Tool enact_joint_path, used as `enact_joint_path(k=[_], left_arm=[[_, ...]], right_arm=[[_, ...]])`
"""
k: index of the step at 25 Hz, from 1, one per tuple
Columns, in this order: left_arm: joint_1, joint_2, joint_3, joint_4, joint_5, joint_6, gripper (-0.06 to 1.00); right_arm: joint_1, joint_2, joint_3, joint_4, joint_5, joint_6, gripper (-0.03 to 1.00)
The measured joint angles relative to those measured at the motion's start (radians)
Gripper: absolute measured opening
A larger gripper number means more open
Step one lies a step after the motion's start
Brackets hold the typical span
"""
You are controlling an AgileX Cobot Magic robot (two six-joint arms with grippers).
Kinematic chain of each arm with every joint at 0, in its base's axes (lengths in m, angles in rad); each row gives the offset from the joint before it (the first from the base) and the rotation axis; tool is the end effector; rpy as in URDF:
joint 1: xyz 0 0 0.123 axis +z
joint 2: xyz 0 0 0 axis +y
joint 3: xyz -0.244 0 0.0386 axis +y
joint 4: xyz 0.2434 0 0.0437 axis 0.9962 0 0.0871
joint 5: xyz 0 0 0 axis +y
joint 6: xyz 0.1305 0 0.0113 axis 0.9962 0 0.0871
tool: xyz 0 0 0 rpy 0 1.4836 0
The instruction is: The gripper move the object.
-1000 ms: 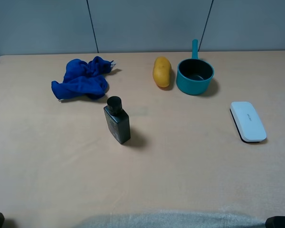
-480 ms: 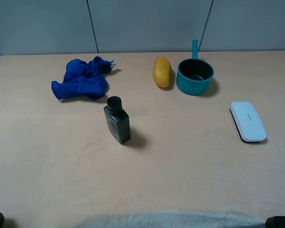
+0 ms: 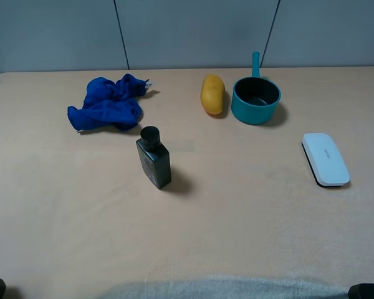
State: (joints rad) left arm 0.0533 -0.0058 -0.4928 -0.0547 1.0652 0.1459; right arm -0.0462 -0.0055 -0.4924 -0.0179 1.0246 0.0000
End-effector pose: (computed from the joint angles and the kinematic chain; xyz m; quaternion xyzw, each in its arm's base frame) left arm 0.0650 -0.0028 0.2546 0.0406 0.8535 0.0244 0.5190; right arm 0.0671 -0.0051 0.2591 0.0197 0.8440 -0.0213 0.5356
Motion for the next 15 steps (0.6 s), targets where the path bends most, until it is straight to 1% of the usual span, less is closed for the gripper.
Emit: enact_joint_path(k=[15], left_arm=[[0.0,0.0,0.0,0.0,0.0,0.0,0.93]], right_arm=[[0.0,0.0,0.0,0.001,0.0,0.0,0.69]])
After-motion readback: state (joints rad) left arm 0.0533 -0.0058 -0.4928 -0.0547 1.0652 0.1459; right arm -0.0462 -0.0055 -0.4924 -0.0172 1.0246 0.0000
